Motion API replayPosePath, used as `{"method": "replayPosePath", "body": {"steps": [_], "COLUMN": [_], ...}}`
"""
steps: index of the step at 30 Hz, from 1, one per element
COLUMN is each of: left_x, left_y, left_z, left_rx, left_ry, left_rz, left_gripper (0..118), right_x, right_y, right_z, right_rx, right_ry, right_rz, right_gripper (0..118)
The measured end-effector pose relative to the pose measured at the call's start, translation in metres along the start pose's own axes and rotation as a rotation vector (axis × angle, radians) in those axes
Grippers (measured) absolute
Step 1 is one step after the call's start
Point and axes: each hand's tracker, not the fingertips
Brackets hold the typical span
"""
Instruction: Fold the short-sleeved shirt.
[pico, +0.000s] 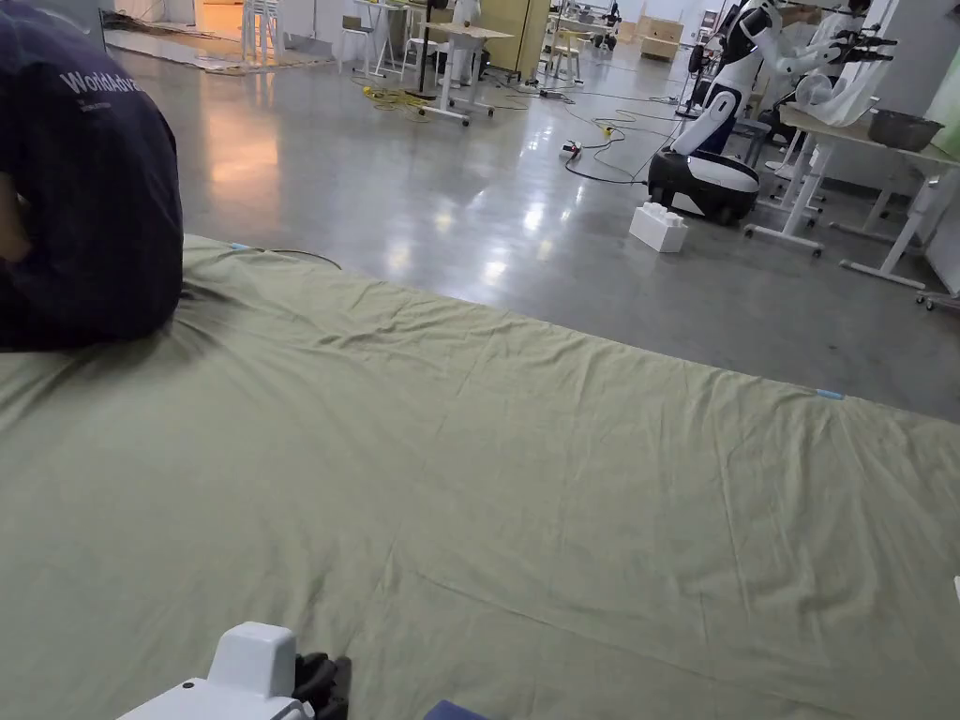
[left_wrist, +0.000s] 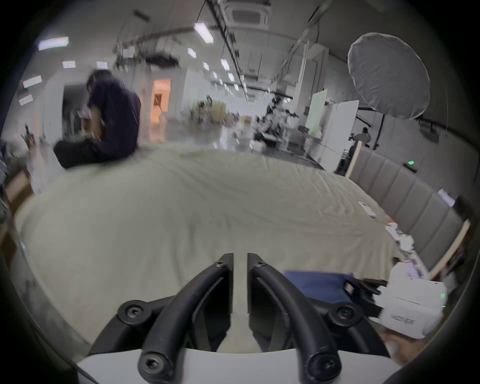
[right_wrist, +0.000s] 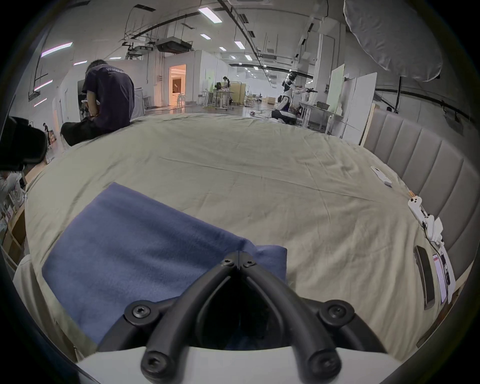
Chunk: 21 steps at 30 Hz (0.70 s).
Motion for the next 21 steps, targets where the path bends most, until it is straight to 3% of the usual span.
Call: {"method": "replayPosePath", "body": {"steps": [1, 2, 6, 13, 16, 21], "left_x": [-0.006, -0.01, -0.025, -0.038, -0.036, -0.033], "left_y": [-0.001, -0.002, -0.006, -0.022, -0.034, -0.045], "left_z": [-0.008, -0.015, -0.049, -0.122, -0.147, -0.164], "left_rx": [-0.055, -0.099, -0.213, -0.462, -0.572, -0.569], "left_ry": [-0.051, -0.077, -0.21, -0.507, -0.568, -0.69], "left_rz": [0.04, 0.058, 0.102, 0.37, 0.45, 0.525], "left_gripper": [74, 79, 80, 80, 79, 77], "right_x": [0.0, 0.0, 0.003, 0.005, 0.005, 0.005], "right_y": [0.0, -0.001, 0.0, -0.003, -0.002, -0.003], "right_z": [-0.003, -0.005, -0.007, -0.007, -0.007, -0.007], "right_rx": [-0.003, -0.007, -0.008, -0.008, -0.007, -0.005], "right_ry": [0.0, 0.001, 0.005, 0.009, 0.011, 0.014], "right_rz": [0.003, 0.006, -0.001, -0.012, -0.011, -0.012], "right_gripper": [1, 1, 1, 1, 1, 1]}}
